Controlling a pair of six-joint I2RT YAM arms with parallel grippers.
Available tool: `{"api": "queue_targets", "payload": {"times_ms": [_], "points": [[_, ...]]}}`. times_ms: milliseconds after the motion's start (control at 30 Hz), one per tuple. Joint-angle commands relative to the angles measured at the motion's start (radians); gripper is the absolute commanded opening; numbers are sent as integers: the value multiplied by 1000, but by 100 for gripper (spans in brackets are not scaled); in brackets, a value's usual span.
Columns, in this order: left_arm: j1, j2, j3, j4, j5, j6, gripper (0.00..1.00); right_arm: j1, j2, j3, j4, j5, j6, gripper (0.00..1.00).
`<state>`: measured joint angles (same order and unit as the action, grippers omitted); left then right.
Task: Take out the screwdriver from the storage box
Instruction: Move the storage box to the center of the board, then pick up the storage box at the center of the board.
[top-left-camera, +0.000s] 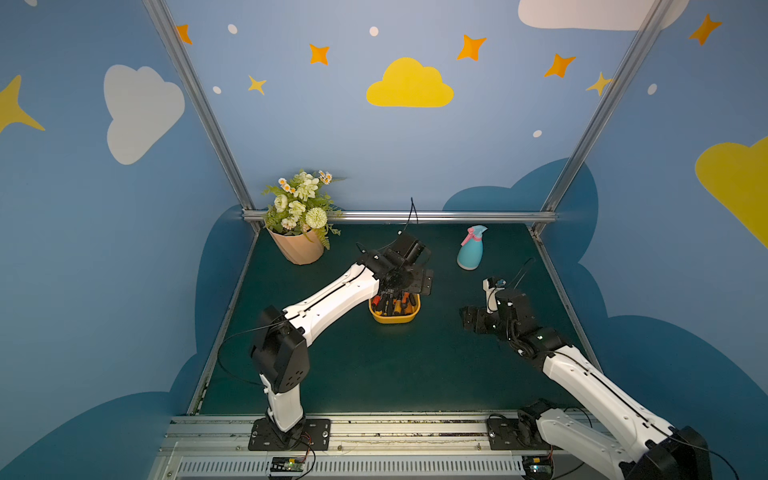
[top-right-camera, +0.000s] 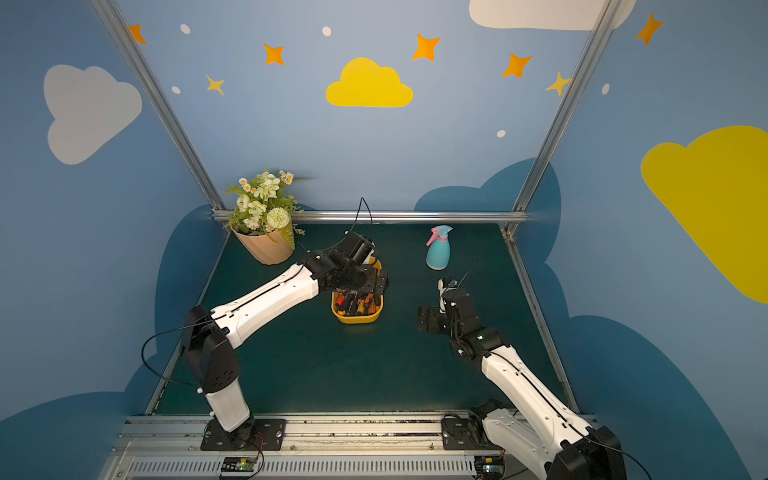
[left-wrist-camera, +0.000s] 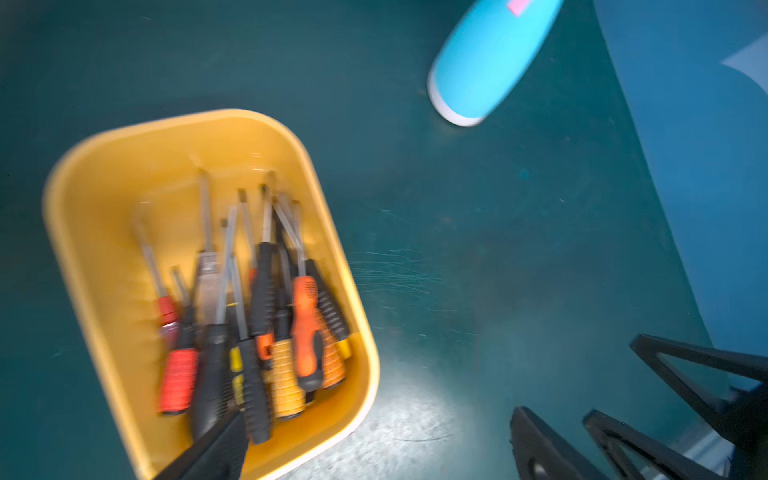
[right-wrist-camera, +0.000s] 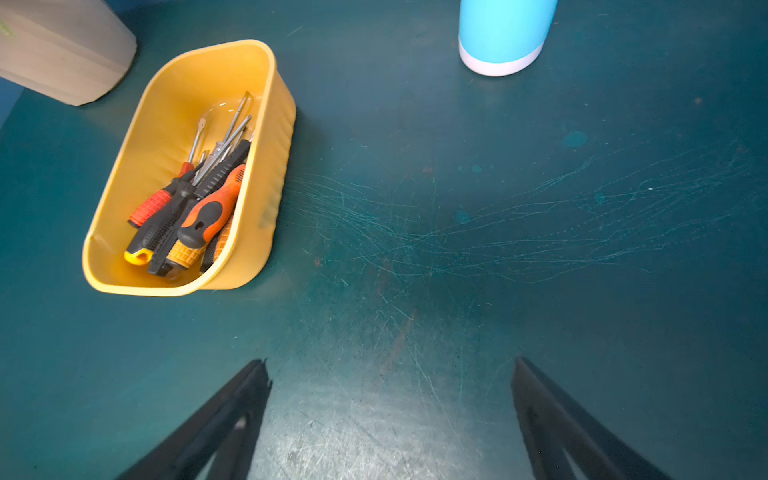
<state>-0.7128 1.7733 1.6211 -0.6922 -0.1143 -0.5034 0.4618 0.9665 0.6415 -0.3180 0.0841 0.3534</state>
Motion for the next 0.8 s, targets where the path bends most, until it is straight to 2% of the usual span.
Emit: {"api": "queue_targets", "payload": {"times_ms": [0, 167, 400, 633, 767], "points": [[47, -51, -75, 3, -65, -34, 100, -2, -11, 0, 18, -44, -6, 92], [92, -125, -184, 24, -100, -56, 100, 4, 19, 26, 18, -68, -1, 92], [152, -169, -323, 60, -92, -71, 100, 20, 124, 154, 10, -147, -24, 90], [177, -149, -386, 104, -58, -73, 98, 57, 249, 283, -20, -188, -38, 85], [198, -119, -404, 129, -70, -79, 91, 78, 370, 412, -105, -256, -16, 85]]}}
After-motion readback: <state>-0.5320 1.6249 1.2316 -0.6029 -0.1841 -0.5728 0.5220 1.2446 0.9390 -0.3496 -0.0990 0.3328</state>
